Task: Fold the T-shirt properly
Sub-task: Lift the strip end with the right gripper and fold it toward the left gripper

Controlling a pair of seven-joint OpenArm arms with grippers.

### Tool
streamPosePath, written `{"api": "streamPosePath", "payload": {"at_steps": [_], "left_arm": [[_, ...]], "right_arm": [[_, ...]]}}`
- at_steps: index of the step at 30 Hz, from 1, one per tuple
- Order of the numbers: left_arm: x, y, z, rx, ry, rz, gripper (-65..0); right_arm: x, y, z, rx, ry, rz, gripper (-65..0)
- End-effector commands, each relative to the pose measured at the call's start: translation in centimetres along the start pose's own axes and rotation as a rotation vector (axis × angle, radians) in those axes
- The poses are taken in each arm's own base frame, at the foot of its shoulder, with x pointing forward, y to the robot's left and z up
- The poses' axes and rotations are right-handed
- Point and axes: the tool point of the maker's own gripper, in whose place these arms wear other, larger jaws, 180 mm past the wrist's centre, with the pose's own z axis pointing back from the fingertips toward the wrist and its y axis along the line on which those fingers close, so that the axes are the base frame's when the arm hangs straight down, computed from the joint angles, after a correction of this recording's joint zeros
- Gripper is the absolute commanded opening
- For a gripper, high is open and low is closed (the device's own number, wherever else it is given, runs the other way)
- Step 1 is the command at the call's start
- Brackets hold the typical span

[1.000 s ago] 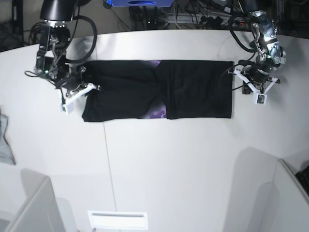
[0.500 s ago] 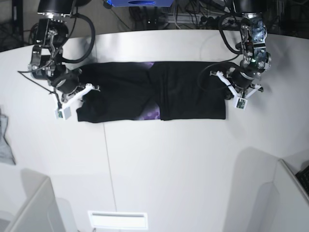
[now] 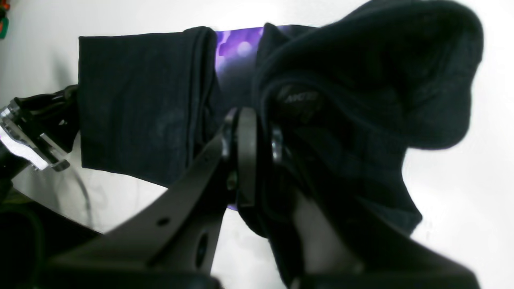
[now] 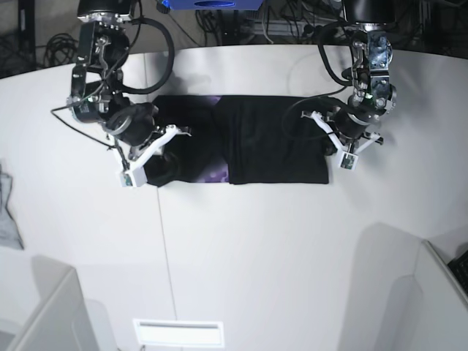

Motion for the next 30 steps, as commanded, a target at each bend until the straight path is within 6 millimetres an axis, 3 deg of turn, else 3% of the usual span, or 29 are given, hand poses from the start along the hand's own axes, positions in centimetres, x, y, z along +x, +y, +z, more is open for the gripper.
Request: {"api": "streamPosePath", "payload": {"at_steps": [1, 15, 21, 30], "left_arm": [[-2.7, -0.9, 0.0, -0.029, 0.115, -0.019, -65.0], [-2.7, -0.9, 0.0, -0.028, 0.116, -0.020, -65.0], [-2.5, -0.9, -0.1, -0.029, 0.113, -0.019, -65.0], [-2.2, -2.7, -0.6, -0.057, 0.098, 0.015, -65.0]], "right_arm": [[1.3, 2.0, 0.2, 0.062, -0.046, 0.022, -65.0], [1.7, 11.5, -1.6, 0.242, -0.022, 0.040, -65.0], [1.9, 13.6, -1.7, 0.288, -0.023, 0.056, -65.0], [2.2, 16.2, -1.6, 0.347, -0.056, 0.068, -65.0]]}}
